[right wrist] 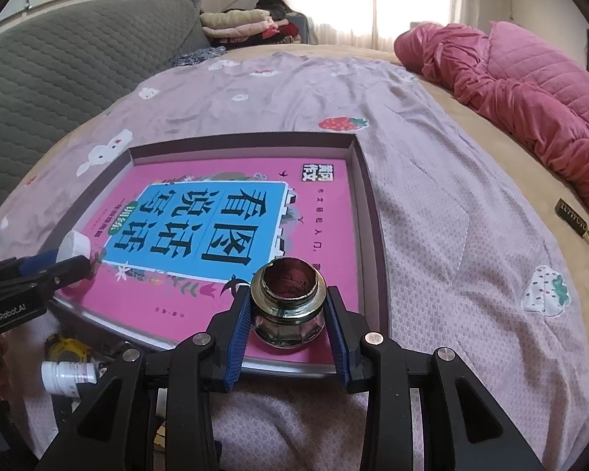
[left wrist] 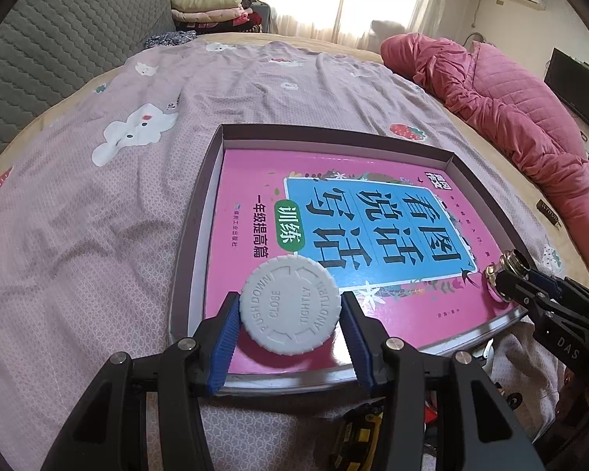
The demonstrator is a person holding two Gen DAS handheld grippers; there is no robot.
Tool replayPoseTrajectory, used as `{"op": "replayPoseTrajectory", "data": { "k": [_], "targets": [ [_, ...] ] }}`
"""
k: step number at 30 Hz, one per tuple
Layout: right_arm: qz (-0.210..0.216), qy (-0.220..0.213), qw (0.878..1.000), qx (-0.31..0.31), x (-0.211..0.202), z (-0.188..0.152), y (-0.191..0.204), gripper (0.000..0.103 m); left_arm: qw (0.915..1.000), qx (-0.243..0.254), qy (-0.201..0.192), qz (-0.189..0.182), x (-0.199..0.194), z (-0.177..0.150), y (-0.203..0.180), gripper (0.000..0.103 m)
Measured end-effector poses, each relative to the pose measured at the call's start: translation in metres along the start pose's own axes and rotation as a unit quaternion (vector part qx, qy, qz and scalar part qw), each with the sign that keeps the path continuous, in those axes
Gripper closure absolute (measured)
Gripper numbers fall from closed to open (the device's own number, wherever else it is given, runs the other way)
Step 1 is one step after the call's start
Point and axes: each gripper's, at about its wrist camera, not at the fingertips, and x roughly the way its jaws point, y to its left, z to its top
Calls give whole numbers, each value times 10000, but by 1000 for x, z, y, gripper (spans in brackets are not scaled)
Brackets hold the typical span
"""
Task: Organize rigid objects
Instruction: 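Lower the brass fitting onto the pink book while the left gripper lowers the white cap beside it, then open the right gripper to release the fitting while the left gripper releases the white cap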
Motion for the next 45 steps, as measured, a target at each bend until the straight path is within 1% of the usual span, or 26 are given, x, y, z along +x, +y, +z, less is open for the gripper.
{"op": "replayPoseTrajectory", "data": {
  "k": [10, 15, 27, 33, 35, 38, 45],
  "targets": [
    [-69, 36, 9999, -143, 0, 0, 3, 66, 9999, 99, 34, 41, 1, 1, -1, 53],
    [-52, 44, 9999, -136, 0, 0, 2, 66, 9996, 234, 63, 108, 2, 1, -4, 53],
    [8, 30, 9999, -117, -1, -1, 3, 65, 9995, 280, 107, 99, 2, 1, -3, 52],
    [42, 27, 10000, -80, -3, -1, 2, 63, 9995, 280, 104, 101, 2, 1, -2, 52],
    [49, 5, 10000, -61, -4, -2, 1, 61, 9995, 274, 111, 97, 2, 2, -2, 52],
    [88, -79, 9999, -7, -8, -1, 1, 55, 9995, 275, 118, 84, 2, 1, -3, 52],
    [136, -272, 9995, -16, -17, 0, 0, 53, 9995, 283, 134, 47, 2, 1, -4, 52]
  ]
}}
